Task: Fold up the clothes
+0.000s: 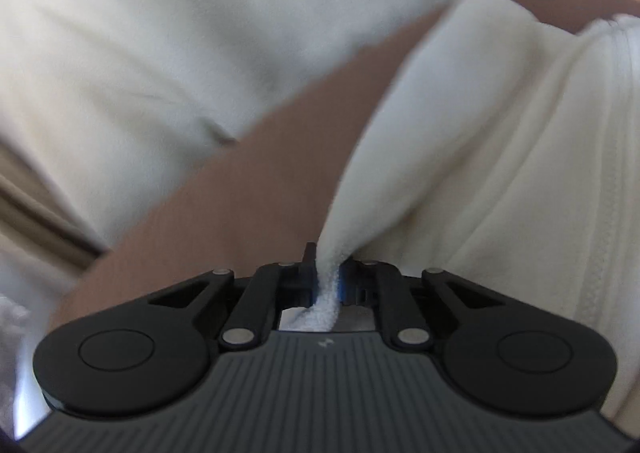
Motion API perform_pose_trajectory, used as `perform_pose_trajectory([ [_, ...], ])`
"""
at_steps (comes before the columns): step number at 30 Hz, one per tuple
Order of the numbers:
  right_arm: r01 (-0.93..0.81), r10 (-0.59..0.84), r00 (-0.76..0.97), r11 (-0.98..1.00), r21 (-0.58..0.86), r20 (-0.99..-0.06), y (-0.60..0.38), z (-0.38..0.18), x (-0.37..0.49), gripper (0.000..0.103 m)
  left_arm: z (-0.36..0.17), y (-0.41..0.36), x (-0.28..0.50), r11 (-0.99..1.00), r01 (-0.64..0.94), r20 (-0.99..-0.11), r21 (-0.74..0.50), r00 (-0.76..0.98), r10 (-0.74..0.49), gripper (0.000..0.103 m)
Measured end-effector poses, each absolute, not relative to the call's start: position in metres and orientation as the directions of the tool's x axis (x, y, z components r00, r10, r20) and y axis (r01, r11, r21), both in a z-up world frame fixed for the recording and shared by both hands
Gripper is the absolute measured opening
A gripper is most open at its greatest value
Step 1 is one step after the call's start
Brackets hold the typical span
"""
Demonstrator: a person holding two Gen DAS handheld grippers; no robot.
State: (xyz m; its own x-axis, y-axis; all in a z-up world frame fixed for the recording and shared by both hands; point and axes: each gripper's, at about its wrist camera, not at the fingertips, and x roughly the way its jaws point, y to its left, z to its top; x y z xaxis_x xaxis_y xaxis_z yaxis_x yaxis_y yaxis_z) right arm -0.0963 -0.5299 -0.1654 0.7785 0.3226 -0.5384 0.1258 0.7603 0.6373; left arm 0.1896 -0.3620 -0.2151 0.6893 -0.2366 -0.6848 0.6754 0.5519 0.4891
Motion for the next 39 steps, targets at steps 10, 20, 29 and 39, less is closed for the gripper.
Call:
perform_pose_trajectory([
  [10,0.115,-0.095,0.907,0.993,0.023,-0.411,-0.469,-0.063,-0.110,0.017,-0.073,-0.291,0.140,0.762,0.302,-0.228,0.573,0.952,-0.206,0.008],
  [20,0.182,-0.278,0.813,0.956,-0.230,-0.512,-0.444,-0.021,-0.016,0.076,-0.087,-0.211,0.219,0.810,0.182,-0.494,0.557,0.857,0.147,0.057],
  [29,0.153,0.010,0.693,0.975,0.161,-0.721,-0.474,-0.085,-0.180,0.079,-0.175,-0.101,0.081,0.952,0.261,-0.731,0.157,0.680,-0.065,0.059],
  [39,0.376,0.158,0.668,0.772,0.512,-0.728,-0.482,-0.124,-0.255,0.079,-0.159,-0.082,0.053,0.960,0.270,-0.718,-0.069,0.655,-0.236,0.066],
])
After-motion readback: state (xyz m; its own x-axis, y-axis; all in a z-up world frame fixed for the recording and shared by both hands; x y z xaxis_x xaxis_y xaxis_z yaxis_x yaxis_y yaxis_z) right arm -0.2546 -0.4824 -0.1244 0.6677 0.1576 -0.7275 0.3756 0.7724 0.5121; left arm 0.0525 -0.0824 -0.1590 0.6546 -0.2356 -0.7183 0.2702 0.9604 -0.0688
